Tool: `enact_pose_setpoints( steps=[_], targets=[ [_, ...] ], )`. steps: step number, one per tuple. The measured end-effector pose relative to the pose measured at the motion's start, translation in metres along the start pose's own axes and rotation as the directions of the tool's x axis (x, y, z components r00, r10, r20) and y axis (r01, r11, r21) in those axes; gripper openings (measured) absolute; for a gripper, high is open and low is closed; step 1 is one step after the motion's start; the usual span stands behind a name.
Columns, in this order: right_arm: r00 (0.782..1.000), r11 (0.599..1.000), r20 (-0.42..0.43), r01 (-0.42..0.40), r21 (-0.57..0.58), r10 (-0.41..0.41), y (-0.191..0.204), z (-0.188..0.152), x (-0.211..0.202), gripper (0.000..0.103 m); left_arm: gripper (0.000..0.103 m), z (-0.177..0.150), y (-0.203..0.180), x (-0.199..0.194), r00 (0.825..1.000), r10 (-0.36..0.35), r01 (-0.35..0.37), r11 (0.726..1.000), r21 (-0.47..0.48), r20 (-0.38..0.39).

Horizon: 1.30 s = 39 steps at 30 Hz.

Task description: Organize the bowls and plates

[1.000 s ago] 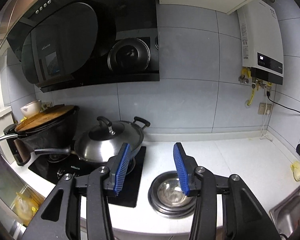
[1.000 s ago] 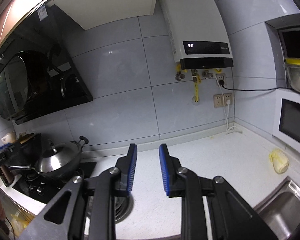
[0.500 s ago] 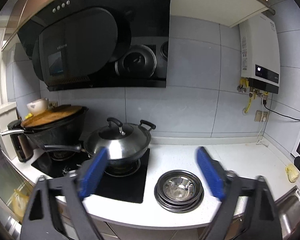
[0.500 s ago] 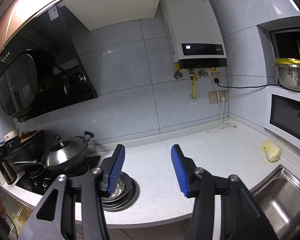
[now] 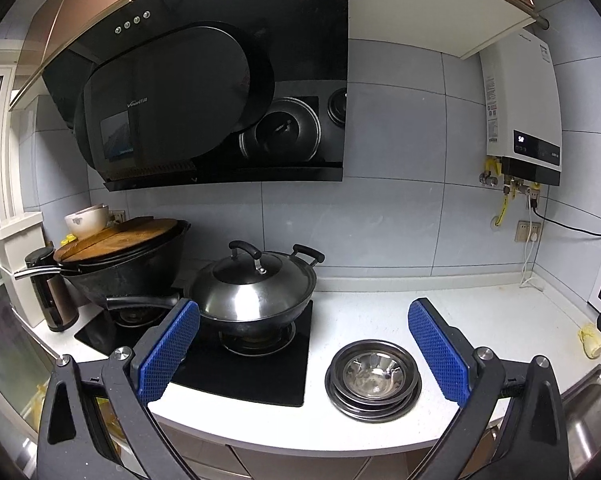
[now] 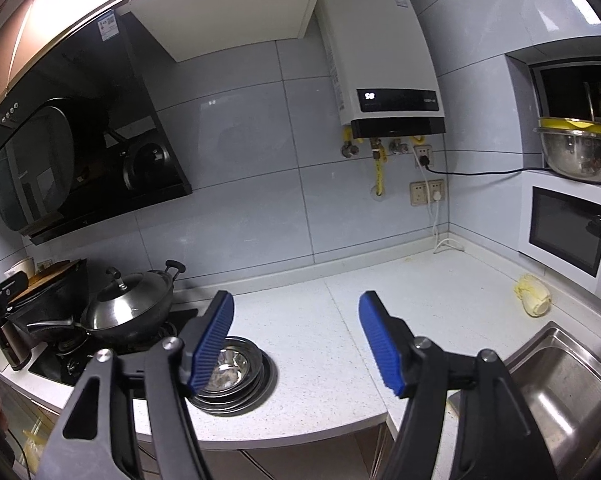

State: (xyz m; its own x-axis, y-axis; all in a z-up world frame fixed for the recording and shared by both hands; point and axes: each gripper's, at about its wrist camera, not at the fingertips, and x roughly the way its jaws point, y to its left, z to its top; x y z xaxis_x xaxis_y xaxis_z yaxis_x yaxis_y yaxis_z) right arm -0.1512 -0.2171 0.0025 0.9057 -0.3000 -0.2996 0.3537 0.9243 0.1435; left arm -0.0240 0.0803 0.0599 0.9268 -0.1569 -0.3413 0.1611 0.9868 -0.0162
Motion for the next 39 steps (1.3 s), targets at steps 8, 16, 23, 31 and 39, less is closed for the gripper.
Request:
enact_pose_setpoints(
  steps=[8, 16, 23, 31, 39],
  targets=[
    [1.000, 1.000, 0.001, 0.027, 0.005, -0.027, -0.008, 0.000, -0.007, 0.064, 0.102, -0.002, 0.001, -0.003, 1.000, -0.017, 0.017, 1.000, 0.006, -0.008],
    [0.999, 0.999, 0.011, 0.037, 0.010, -0.037, -0.011, 0.003, -0.014, 0.064, 0.102, -0.002, 0.000, -0.009, 1.000, -0.009, 0.009, 1.000, 0.012, 0.002],
    [0.999, 0.999, 0.011, 0.038, 0.010, -0.038, -0.014, 0.004, -0.016, 0.064, 0.102, -0.001, 0.003, -0.011, 1.000, -0.014, 0.014, 1.000, 0.001, 0.002],
    [0.999, 0.999, 0.012, 0.039, 0.008, -0.039, -0.016, 0.005, -0.018, 0.064, 0.102, 0.000, 0.004, -0.015, 1.000, -0.012, 0.012, 1.000, -0.008, 0.000],
    [0.999, 0.999, 0.013, 0.042, 0.010, -0.042, -0.017, 0.006, -0.020, 0.064, 0.102, 0.001, 0.007, -0.015, 1.000, -0.020, 0.020, 1.000, -0.016, -0.009]
  ],
)
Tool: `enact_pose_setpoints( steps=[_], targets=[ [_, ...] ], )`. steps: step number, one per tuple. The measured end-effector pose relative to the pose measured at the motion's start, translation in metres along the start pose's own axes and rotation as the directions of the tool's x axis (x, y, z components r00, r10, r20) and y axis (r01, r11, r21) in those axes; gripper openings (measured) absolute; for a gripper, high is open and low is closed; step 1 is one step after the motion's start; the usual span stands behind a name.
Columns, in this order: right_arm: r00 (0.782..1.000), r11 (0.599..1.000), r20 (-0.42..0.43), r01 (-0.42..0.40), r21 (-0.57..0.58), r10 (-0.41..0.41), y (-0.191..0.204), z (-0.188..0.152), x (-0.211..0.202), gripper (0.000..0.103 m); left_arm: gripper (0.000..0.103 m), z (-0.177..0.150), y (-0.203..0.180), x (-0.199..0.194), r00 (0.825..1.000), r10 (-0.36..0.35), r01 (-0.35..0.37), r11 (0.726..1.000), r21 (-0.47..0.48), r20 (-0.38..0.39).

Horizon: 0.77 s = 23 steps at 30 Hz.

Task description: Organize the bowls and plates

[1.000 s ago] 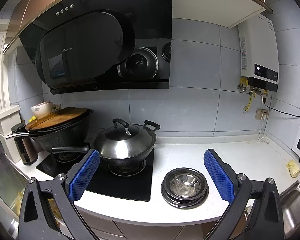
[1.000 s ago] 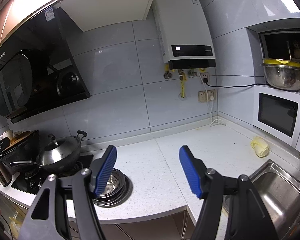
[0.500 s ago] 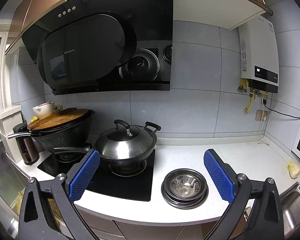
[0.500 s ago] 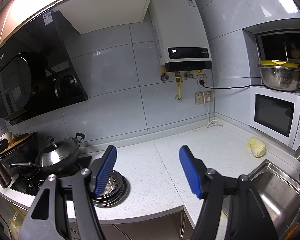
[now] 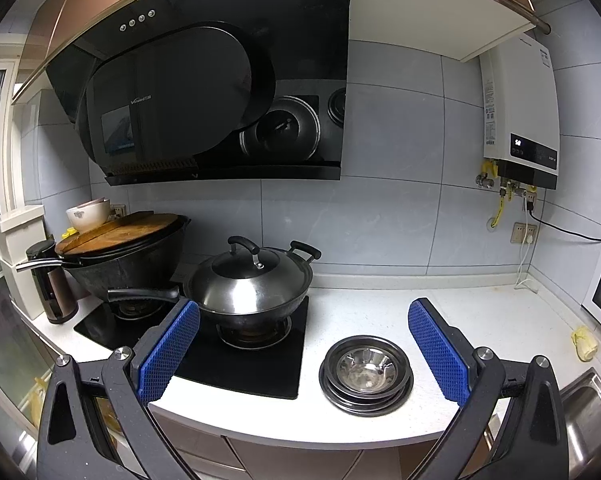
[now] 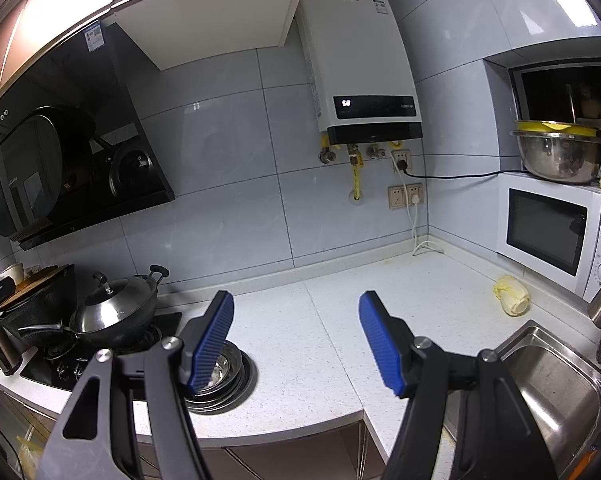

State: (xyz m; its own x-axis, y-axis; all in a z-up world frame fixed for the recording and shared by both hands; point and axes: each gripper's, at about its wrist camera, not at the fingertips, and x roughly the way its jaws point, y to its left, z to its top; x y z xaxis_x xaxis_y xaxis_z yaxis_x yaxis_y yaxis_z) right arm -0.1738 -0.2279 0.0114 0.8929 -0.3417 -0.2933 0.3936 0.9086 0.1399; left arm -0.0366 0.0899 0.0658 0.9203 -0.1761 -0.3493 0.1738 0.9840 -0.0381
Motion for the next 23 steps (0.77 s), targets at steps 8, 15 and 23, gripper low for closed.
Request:
enact_pose_setpoints(
  steps=[8, 15, 23],
  targets=[
    [1.000, 1.000, 0.000, 0.007, -0.003, -0.007, 0.0000, -0.0012, -0.0014, 0.064, 0.102, 0.0015, 0.0000, 0.0002, 1.000, 0.009, -0.010, 1.000, 0.009, 0.005],
    [1.000, 1.000, -0.009, -0.001, -0.017, 0.001, 0.0042, -0.0028, 0.0019, 0.064, 0.102, 0.0004, 0.0024, 0.0008, 1.000, 0.029, -0.029, 1.000, 0.012, 0.011],
    [1.000, 1.000, -0.014, 0.001, -0.026, -0.001, 0.0068, -0.0025, 0.0071, 0.064, 0.102, 0.0020, 0.0054, 0.0001, 0.998, 0.039, -0.040, 0.999, 0.019, 0.047]
  ],
)
